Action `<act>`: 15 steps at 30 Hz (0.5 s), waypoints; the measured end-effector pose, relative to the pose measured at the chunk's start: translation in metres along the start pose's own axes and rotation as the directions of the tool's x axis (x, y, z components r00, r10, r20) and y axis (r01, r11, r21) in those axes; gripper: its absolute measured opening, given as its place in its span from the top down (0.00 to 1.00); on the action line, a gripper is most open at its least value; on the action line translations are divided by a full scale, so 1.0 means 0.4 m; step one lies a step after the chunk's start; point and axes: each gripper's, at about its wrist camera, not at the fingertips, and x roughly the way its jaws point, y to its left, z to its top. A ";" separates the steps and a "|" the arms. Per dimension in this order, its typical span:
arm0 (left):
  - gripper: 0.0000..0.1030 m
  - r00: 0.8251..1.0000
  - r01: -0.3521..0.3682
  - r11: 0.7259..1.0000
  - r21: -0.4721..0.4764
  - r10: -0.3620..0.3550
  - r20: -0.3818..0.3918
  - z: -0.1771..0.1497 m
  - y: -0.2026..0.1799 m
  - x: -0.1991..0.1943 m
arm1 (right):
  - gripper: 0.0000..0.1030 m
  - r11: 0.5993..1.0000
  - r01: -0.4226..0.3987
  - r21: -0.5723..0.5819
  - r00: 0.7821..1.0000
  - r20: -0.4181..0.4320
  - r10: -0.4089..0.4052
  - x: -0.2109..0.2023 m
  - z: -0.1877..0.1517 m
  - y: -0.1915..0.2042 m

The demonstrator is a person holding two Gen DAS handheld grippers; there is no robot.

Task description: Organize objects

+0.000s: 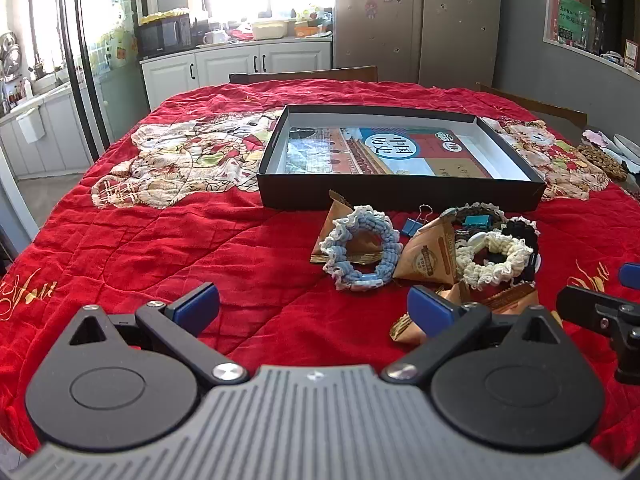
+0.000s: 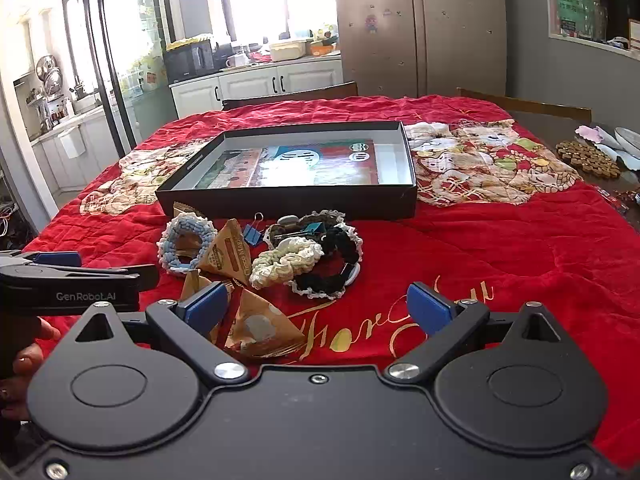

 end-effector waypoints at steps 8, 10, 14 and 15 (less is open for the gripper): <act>0.00 1.000 0.003 1.000 0.002 -0.003 0.001 0.000 0.000 0.001 | 0.14 1.000 -0.014 0.006 1.000 0.007 0.014 -0.002 -0.001 0.000; 0.00 1.000 0.004 1.000 0.008 -0.004 0.004 0.000 -0.004 0.000 | 0.14 1.000 -0.018 0.004 1.000 0.008 0.018 -0.002 -0.001 0.002; 0.00 1.000 0.006 1.000 0.013 -0.006 0.010 -0.001 -0.004 -0.003 | 0.14 1.000 -0.018 0.001 1.000 0.005 0.018 -0.002 -0.001 0.004; 0.00 1.000 0.005 1.000 0.013 -0.005 0.010 -0.001 -0.004 -0.003 | 0.14 1.000 -0.019 0.000 1.000 0.005 0.019 -0.002 -0.002 0.003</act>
